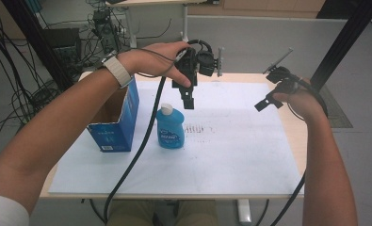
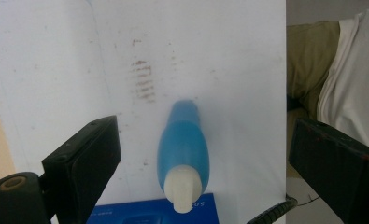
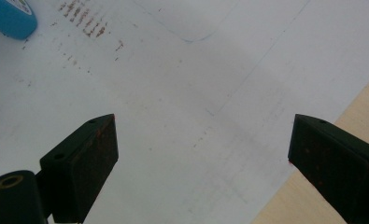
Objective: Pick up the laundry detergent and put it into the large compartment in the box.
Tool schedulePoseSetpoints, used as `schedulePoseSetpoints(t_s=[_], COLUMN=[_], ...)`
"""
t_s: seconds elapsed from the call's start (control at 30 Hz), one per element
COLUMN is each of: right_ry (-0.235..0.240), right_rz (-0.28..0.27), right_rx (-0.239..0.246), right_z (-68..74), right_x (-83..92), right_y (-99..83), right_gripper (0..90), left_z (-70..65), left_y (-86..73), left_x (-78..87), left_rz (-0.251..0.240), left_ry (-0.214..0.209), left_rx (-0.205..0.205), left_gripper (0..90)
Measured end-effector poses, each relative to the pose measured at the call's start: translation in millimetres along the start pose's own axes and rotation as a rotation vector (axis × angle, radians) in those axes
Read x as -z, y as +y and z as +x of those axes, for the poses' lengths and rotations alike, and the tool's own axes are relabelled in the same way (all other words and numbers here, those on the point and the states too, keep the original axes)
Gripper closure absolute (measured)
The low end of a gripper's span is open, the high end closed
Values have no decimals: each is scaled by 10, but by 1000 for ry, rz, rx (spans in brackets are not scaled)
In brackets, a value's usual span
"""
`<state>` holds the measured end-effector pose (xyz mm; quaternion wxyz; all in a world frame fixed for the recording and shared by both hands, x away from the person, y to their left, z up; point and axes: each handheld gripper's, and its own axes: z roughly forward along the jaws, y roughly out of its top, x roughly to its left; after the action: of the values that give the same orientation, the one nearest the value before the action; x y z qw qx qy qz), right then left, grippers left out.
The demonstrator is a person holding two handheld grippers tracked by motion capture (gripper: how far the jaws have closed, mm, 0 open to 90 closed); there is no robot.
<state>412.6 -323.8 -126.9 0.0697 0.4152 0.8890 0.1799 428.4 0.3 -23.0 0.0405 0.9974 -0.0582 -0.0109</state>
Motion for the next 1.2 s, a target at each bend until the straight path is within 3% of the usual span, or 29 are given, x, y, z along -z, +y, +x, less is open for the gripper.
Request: schedulePoseSetpoints(t_s=[0.63,1.2], right_ry=[-2,-5], right_rz=[-2,1], right_rx=[-4,-11], right_z=[-7,-2], right_x=[12,5], right_y=[-33,-63], right_gripper=[84,84], left_z=[-1,-13], left_y=[-40,-137], left_x=[25,41], left_rz=[-2,-12], left_ry=[1,7], left_rx=[4,-17], left_gripper=[92,91])
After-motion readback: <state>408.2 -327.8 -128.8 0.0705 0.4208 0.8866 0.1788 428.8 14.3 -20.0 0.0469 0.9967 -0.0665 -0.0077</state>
